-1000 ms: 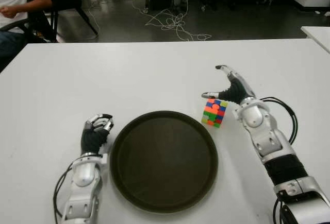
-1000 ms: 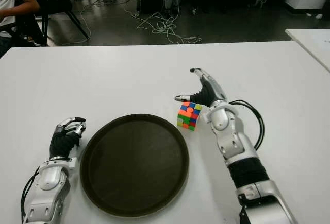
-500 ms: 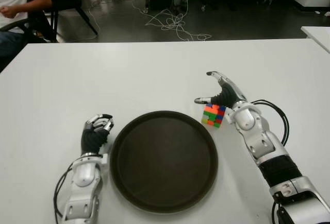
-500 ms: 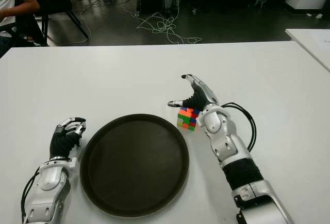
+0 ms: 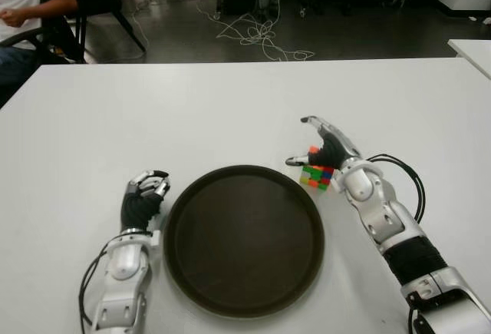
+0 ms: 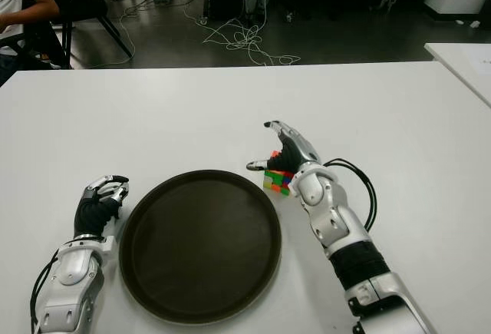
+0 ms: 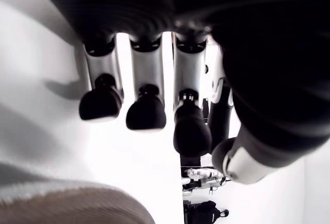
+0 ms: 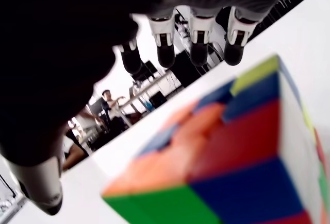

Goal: Pick up the Rubik's Cube and put it in the plate

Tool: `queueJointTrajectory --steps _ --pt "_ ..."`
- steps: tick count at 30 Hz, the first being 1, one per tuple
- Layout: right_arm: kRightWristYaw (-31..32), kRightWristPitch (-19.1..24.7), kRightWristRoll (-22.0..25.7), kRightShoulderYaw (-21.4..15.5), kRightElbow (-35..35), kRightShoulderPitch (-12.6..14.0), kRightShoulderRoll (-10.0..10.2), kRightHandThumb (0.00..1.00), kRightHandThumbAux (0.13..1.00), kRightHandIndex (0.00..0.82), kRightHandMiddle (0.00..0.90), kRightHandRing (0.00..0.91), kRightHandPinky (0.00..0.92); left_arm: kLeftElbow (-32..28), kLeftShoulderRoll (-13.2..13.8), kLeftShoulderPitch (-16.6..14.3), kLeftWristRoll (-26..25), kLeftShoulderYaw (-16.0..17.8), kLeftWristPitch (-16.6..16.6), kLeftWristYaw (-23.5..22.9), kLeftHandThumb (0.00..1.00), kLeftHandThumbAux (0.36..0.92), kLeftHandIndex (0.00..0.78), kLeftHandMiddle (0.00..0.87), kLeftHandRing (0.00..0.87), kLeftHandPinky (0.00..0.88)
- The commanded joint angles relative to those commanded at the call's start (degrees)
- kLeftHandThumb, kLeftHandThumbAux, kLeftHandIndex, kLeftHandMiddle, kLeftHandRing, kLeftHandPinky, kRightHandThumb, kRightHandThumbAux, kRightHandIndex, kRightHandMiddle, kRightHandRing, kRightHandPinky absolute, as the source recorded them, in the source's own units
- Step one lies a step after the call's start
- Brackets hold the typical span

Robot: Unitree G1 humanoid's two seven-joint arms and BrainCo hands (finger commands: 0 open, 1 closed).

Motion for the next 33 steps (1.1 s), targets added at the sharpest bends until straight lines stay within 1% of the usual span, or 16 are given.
queueJointTrajectory --steps 5,8,15,19,23,27,31,33 --pt "-0.1 0.2 0.2 -0.1 -0.4 0.3 0.0 0.000 0.707 0.000 0.000 0.000 0.000 0.0 0.1 0.0 0.2 -0.1 0.2 0.1 0.709 0.705 0.443 0.804 0.813 0.799" --pt "-0.1 0.0 0.2 -0.2 -1.1 1.0 -0.4 0.000 0.719 0.000 0.000 0.000 0.000 0.3 0.2 -0.2 0.3 0.0 0.3 0.2 0.708 0.705 0.443 0.802 0.811 0.795" --pt "0.0 0.2 0.1 -0.5 -2.7 2.6 -1.2 0.000 0.703 0.000 0.000 0.000 0.000 0.7 0.4 -0.3 0.4 0.0 0.1 0.1 0.708 0.706 0.443 0.798 0.808 0.794" --pt "0.8 0.9 0.1 -0.9 -4.7 4.0 -2.5 0.000 0.698 0.000 0.000 0.000 0.000 0.8 0.4 -0.4 0.2 0.2 0.0 0.2 0.708 0.705 0.443 0.800 0.809 0.799" --pt "1.6 1.8 0.2 -1.1 -5.4 4.5 -3.2 0.000 0.696 0.000 0.000 0.000 0.000 1.1 0.5 -0.4 -0.1 0.4 -0.4 0.0 0.708 0.705 0.444 0.800 0.811 0.798" --pt "3.3 3.1 0.2 -1.7 -8.6 6.0 -4.6 0.000 0.682 0.000 0.000 0.000 0.000 1.1 0.6 -0.4 -0.3 0.4 -0.5 -0.1 0.708 0.705 0.443 0.800 0.809 0.794" --pt "5.0 6.5 -2.2 -0.9 -10.9 6.1 -6.0 0.000 0.645 0.000 0.000 0.000 0.000 0.7 0.4 -0.2 -0.6 0.3 -0.4 -0.2 0.708 0.705 0.444 0.802 0.813 0.804" --pt "5.6 7.4 -3.2 -0.5 -11.7 6.2 -6.5 0.000 0.628 0.000 0.000 0.000 0.000 0.6 0.3 -0.2 -0.7 0.3 -0.4 -0.2 0.708 0.705 0.444 0.803 0.814 0.806"
